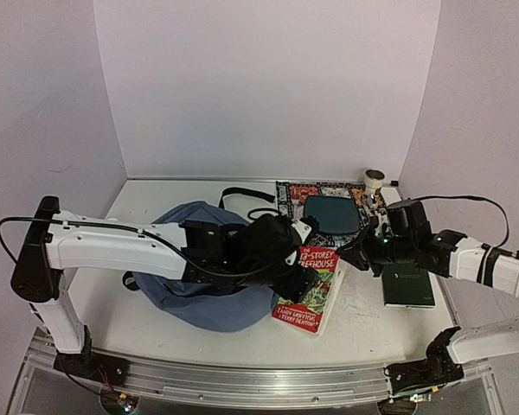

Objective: Pack the student bag
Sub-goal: Pass from the right arm to the left

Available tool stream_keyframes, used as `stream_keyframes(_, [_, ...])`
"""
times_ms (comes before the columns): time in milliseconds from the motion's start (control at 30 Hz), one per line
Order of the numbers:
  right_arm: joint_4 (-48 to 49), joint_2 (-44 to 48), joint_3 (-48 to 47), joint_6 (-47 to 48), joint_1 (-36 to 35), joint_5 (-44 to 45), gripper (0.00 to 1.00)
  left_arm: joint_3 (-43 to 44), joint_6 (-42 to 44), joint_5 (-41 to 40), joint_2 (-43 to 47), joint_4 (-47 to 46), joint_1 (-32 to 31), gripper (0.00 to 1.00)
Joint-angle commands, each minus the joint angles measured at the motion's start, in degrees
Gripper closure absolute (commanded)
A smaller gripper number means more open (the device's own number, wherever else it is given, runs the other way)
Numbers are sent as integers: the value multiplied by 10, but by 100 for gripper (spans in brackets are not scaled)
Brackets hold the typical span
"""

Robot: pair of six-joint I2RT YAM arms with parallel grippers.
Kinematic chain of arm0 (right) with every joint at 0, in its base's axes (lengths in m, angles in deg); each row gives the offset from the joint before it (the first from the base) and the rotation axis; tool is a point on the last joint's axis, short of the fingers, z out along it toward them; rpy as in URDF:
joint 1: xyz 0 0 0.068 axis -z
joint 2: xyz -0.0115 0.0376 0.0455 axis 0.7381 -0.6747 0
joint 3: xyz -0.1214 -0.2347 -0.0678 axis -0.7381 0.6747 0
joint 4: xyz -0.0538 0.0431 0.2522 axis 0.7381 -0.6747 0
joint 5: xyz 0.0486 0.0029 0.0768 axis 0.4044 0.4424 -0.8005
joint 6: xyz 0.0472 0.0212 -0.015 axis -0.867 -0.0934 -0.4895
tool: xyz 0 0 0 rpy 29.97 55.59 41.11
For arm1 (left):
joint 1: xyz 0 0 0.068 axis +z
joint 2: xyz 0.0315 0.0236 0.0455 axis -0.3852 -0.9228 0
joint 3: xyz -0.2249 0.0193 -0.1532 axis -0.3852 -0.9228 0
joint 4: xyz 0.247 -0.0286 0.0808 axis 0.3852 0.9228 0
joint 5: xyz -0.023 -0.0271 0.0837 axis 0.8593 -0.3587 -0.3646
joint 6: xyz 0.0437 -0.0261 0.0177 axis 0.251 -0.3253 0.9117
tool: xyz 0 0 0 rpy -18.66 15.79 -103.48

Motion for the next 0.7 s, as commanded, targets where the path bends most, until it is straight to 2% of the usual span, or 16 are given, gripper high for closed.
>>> stream_keyframes(0, [-7,20,-35,-29,-12,33,100,60,6,-18,-44,-17,-11,21])
stream_keyframes(433, [-10,6,-72,-70,-67,94,100,123,-13,-30,-147,-35,-16,22])
stream_keyframes(600, [-12,0,-82,-79,-85,112,100,141,-14,-43,-177,-39,-15,26])
stream_keyframes(667, [-13,-3,-87,-81,-91,118,100,145,-13,-49,-186,-39,-16,31])
